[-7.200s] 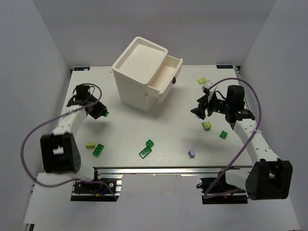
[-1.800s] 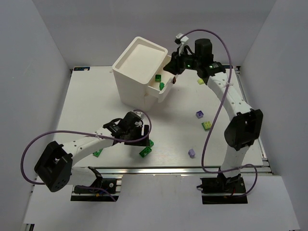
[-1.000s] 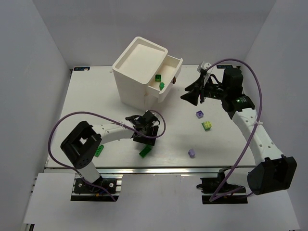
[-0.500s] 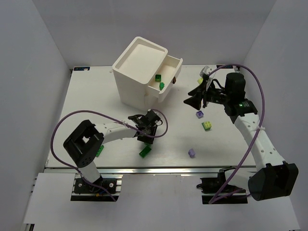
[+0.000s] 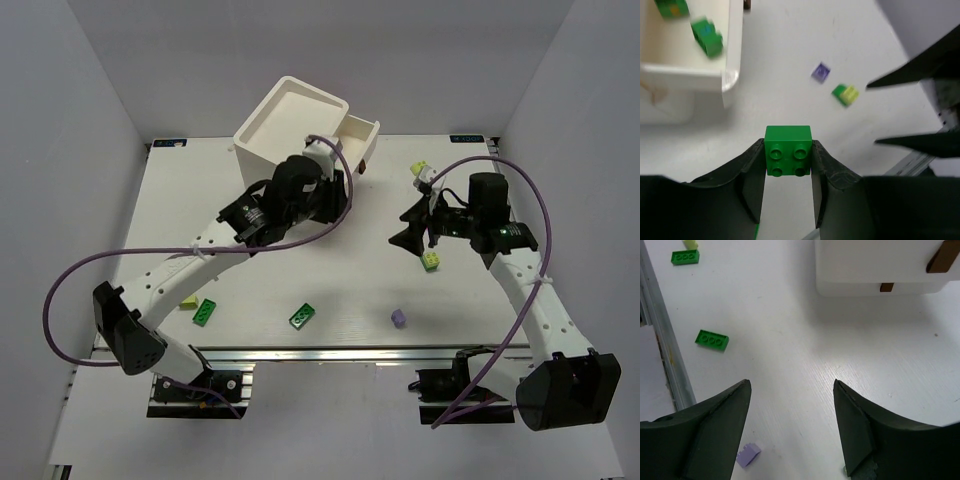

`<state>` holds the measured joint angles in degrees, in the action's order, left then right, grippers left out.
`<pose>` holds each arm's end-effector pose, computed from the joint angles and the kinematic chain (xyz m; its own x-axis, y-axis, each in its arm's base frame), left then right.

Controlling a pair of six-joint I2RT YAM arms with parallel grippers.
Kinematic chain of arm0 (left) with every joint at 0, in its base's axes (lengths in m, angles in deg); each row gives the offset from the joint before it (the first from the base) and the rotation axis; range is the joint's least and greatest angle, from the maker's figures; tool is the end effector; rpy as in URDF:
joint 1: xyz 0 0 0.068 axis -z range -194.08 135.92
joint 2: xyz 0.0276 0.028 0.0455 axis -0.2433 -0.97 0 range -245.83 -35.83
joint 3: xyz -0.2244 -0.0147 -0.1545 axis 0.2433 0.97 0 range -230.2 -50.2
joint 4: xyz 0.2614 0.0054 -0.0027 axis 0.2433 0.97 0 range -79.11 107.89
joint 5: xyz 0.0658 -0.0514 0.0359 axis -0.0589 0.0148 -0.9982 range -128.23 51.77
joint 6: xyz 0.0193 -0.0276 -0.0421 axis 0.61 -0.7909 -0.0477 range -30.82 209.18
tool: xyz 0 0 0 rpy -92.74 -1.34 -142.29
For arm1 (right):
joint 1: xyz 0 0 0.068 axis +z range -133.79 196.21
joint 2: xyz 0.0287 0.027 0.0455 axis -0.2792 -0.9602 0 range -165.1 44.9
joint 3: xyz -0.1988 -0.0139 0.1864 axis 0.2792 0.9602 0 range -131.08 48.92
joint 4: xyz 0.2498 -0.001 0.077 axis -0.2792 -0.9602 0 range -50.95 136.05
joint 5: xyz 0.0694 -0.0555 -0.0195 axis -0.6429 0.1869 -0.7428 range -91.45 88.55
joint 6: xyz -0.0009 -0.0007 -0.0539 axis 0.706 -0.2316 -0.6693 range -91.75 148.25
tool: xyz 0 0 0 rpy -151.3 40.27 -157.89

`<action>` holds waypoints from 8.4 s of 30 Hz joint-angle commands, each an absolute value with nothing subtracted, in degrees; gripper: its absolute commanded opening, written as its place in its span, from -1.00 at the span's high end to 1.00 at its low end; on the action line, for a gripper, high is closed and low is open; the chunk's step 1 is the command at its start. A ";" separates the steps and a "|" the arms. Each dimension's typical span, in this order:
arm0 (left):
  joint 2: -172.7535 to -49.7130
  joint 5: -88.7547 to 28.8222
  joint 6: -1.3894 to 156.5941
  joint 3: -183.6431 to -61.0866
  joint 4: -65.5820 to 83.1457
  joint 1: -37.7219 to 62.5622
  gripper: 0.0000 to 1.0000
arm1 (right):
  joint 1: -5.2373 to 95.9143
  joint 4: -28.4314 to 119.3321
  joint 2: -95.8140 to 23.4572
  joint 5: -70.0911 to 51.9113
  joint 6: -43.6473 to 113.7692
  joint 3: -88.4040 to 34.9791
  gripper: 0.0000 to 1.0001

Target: Sort the legos into containers by color

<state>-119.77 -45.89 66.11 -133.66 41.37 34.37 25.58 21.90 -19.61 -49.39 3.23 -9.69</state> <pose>0.2233 -0.2449 0.3777 -0.5748 0.0630 -0.8158 0.4788 0.8344 -0.2729 0.2335 0.0652 0.3373 -0.1334 -0.3091 -0.9416 -0.8824 0.4696 -0.0291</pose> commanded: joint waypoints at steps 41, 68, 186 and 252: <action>-105.41 -67.75 53.70 -137.06 53.32 27.14 -0.18 | 56.09 13.77 -40.24 -51.12 -49.39 -6.79 -0.77; -87.68 -72.16 26.52 -109.44 88.32 27.14 -0.85 | 74.83 19.06 -67.33 -30.29 -39.34 -23.77 -0.40; -107.39 -39.89 47.30 -100.92 74.17 -12.41 -0.94 | 23.68 44.02 -17.85 -72.37 2.14 0.41 -0.16; -97.72 -15.13 47.96 -99.94 50.27 -18.66 0.53 | 20.43 43.21 -20.31 -69.04 6.17 -1.71 0.20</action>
<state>-104.21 -26.30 45.35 -96.70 57.21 -19.77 20.73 38.73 -19.56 -71.21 0.21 0.26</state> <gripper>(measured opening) 0.739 0.446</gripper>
